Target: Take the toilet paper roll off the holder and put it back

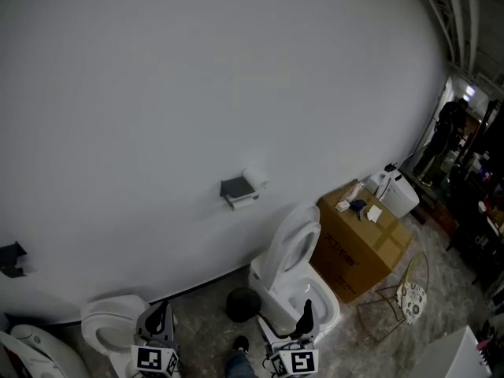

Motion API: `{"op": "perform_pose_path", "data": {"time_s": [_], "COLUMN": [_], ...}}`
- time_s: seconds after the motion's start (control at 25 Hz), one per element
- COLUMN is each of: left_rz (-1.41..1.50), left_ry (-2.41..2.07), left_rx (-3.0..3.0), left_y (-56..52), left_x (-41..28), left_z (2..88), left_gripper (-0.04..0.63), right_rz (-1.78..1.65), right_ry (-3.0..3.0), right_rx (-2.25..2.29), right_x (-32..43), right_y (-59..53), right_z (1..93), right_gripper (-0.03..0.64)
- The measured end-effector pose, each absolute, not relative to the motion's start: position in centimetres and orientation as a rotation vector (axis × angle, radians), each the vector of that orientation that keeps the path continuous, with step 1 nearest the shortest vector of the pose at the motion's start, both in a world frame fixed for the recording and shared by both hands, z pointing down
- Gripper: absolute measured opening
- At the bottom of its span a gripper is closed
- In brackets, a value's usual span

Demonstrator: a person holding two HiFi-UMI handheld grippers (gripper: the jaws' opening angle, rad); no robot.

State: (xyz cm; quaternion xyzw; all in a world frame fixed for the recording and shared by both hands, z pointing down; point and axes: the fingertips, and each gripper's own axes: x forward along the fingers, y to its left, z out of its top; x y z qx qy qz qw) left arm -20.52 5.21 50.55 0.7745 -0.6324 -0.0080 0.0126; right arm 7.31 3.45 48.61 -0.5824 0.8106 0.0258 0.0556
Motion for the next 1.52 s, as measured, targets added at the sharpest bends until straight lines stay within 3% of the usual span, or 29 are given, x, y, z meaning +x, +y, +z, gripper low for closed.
{"op": "perform_pose_path", "data": {"time_s": [0.84,1.52], "left_rz": [-0.038,0.001], "left_ry": [-2.055,-2.099], "left_rx": [2.355,2.302], "left_y": [-13.2,-19.7], "left_x": [-11.1,-6.8], "left_z": [47.9,48.5], "left_gripper": [0.002,0.002], "right_rz": [0.035,-0.005], "right_ry": [2.540,2.576], "right_rx": [-1.658,-1.581], "right_x": [15.2,18.5], "right_y": [-17.3,-24.9], "right_z": [47.5,48.5], "right_gripper": [0.558,0.557]}}
